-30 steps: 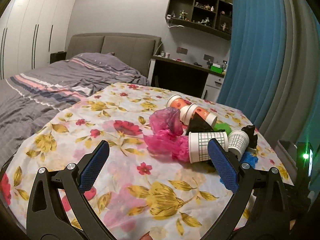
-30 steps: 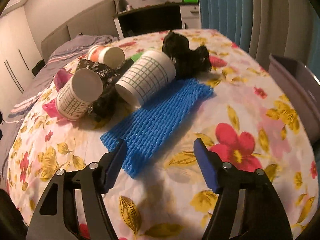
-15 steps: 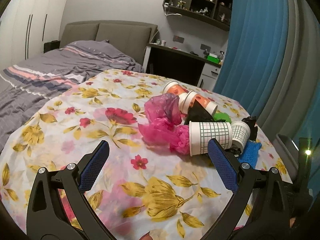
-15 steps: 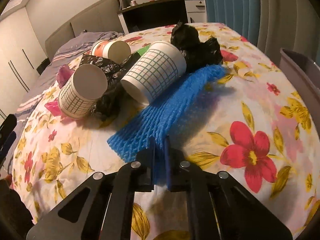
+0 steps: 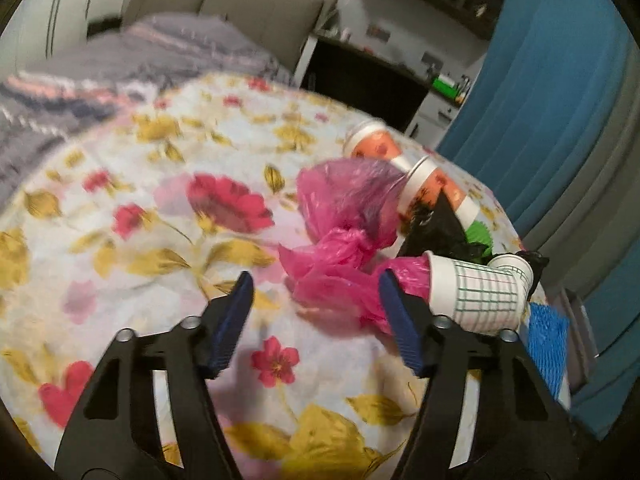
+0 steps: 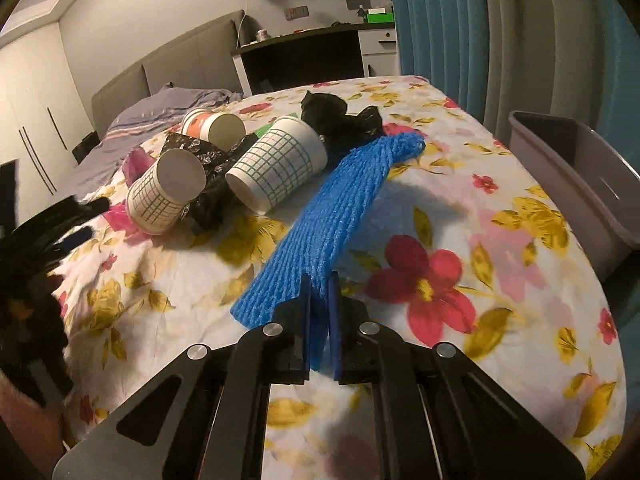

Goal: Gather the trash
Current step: 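Grasp the pink plastic bag with the left tool while the right tool grasps the blue mesh sleeve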

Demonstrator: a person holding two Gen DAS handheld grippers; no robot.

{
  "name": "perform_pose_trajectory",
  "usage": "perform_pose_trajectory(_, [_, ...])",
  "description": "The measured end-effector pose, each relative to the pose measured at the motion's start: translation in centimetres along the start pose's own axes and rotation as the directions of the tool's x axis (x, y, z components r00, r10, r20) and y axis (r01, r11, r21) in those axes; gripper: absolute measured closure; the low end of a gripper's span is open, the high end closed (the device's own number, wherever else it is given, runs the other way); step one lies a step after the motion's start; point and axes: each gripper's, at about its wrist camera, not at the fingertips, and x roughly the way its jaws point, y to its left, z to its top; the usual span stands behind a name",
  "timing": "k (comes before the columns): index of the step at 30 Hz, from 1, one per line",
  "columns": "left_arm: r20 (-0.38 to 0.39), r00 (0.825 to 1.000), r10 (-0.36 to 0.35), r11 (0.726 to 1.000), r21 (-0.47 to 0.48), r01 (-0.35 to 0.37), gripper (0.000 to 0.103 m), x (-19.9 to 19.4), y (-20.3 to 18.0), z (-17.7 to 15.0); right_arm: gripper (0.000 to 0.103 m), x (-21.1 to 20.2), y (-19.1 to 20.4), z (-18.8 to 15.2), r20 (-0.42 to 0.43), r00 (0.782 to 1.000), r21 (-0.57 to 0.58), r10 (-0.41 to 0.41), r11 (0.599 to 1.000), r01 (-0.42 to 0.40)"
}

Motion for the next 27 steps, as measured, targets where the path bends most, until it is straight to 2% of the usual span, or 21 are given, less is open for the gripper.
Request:
perform_pose_trajectory(2, [-0.026,0.999,-0.026,1.0,-0.017,0.026,0.054,0.8,0.1,0.2,0.095,-0.4,-0.4,-0.1,0.003,1.0,0.0,0.005,1.0,-0.005])
perform_pose_trajectory(4, [-0.044,0.998,-0.047,0.999,-0.018,0.047,0.069,1.3,0.1,0.2,0.095,-0.8,-0.6,-0.2,0.009,1.0,0.0,0.007,1.0,-0.007])
perform_pose_trajectory(5, [-0.053,0.996,-0.066,0.998,-0.027,0.065,0.073,1.5,0.2,0.1,0.095,-0.9,-0.6,-0.2,0.012,1.0,-0.001,0.007,1.0,-0.007])
perform_pose_trajectory(7, [-0.065,0.995,-0.079,0.996,-0.033,0.077,0.091,1.6,0.2,-0.1,0.095,-1.2,-0.7,-0.2,0.02,1.0,0.0,0.008,1.0,-0.008])
perform_pose_trajectory(9, [-0.068,0.994,-0.082,0.996,-0.03,0.08,0.097,1.5,0.1,-0.5,0.095,-1.4,-0.7,-0.1,0.026,1.0,0.001,0.01,1.0,-0.011])
perform_pose_trajectory(12, [-0.041,0.994,-0.099,0.995,-0.017,0.099,0.101,0.6,-0.3,-0.8,0.095,-1.5,-0.8,-0.1,0.035,0.999,-0.002,0.01,1.0,-0.01])
perform_pose_trajectory(18, [0.07,0.992,-0.107,0.994,0.013,0.107,0.102,-3.9,-1.2,-0.7,0.095,-2.1,-1.3,-0.1,0.052,0.999,0.002,0.012,1.0,-0.013])
perform_pose_trajectory(23, [0.174,0.977,-0.122,0.992,0.035,0.118,0.102,-7.9,-2.0,0.1,0.095,-3.2,-1.7,0.1,0.084,0.996,0.007,0.012,1.0,-0.013])
perform_pose_trajectory(27, [0.21,0.969,-0.133,0.991,0.045,0.126,0.102,-9.4,-2.8,0.3,0.095,-4.0,-1.9,0.1,0.101,0.995,0.014,0.017,1.0,-0.019])
